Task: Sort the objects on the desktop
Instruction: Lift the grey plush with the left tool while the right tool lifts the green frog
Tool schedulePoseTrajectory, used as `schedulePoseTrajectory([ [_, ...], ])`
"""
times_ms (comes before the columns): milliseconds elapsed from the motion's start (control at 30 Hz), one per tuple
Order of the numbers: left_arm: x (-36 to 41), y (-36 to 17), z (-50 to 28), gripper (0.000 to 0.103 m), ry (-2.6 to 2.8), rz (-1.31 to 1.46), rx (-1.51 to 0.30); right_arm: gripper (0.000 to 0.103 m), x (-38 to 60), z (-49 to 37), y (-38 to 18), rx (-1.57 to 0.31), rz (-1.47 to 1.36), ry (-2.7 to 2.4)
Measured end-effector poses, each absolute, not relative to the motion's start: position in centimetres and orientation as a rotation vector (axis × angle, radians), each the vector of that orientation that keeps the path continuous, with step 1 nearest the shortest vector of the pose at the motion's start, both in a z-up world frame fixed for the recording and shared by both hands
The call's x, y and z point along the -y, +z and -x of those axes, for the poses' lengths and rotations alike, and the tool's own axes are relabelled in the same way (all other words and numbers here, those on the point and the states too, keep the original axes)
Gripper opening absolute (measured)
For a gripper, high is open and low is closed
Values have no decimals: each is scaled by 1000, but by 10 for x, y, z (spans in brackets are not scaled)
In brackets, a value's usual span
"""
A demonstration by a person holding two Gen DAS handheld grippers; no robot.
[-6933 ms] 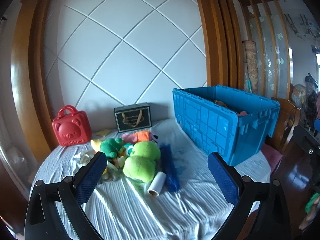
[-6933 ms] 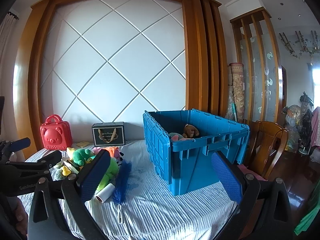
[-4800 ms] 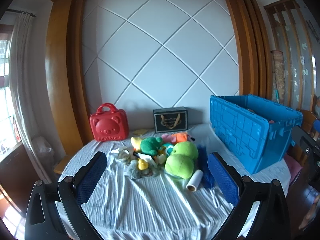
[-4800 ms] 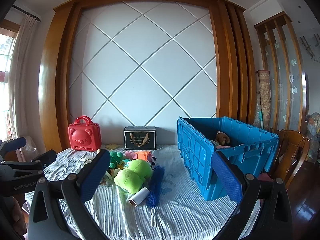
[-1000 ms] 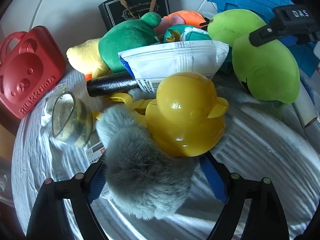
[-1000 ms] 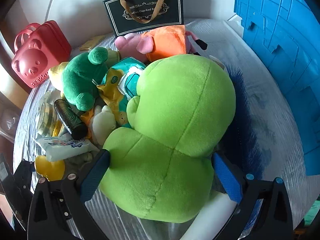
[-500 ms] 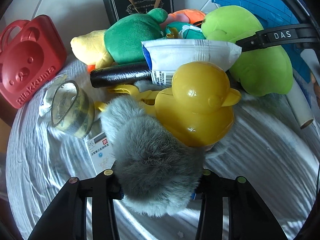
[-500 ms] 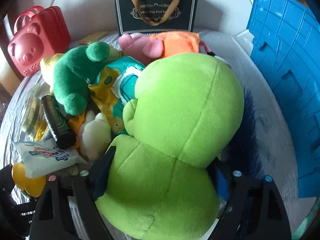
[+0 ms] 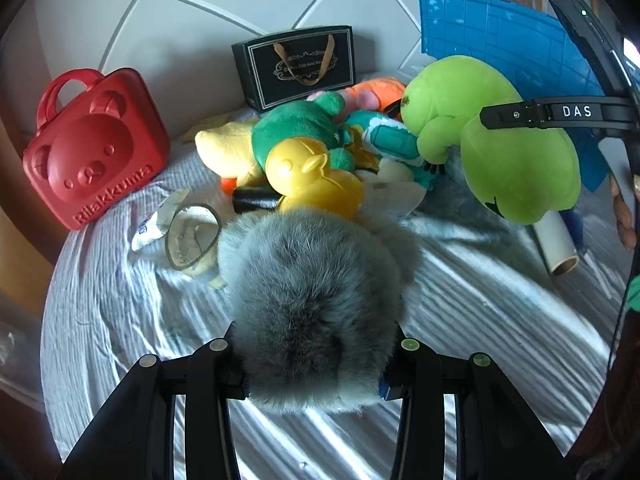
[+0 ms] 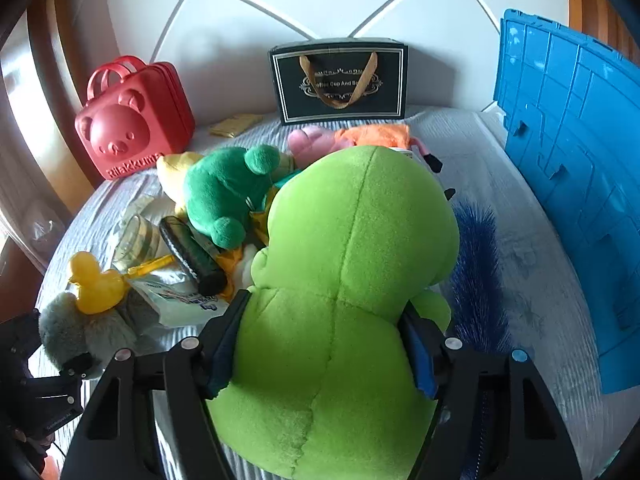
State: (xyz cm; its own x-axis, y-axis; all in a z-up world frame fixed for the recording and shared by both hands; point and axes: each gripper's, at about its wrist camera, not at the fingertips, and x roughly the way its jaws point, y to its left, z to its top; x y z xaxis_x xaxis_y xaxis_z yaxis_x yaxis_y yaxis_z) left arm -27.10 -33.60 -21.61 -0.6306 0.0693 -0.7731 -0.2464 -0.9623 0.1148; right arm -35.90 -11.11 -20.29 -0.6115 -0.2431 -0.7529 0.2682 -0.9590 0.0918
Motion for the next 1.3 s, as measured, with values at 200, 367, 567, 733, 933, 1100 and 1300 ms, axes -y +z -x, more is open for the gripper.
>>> schedulePoseTrajectory([
  [200, 332, -188, 257, 41, 2686, 1202, -368, 54, 102, 344, -170, -6, -1131, -2607],
  [367, 331, -177, 250, 41, 2695, 1187, -361, 13, 99, 341, -153, -21, -1117, -2623],
  [567, 322, -197, 253, 42, 2685, 1225, -330, 49, 101, 370, -205, 57, -1430, -2445],
  [733, 313, -220, 244, 42, 2632, 1245, -298, 90, 92, 375, -204, -34, -1445, -2508],
  [933, 311, -231, 238, 42, 2619, 1264, -273, 103, 101, 421, -251, -228, -1741, -2367],
  [1100, 311, -234, 236, 42, 2588, 1272, -253, 103, 120, 432, -298, -429, -1778, -2379],
  [1300, 313, -205, 223, 41, 2618, 1182, -271, 72, 117, 410, -277, -430, -1609, -2422],
])
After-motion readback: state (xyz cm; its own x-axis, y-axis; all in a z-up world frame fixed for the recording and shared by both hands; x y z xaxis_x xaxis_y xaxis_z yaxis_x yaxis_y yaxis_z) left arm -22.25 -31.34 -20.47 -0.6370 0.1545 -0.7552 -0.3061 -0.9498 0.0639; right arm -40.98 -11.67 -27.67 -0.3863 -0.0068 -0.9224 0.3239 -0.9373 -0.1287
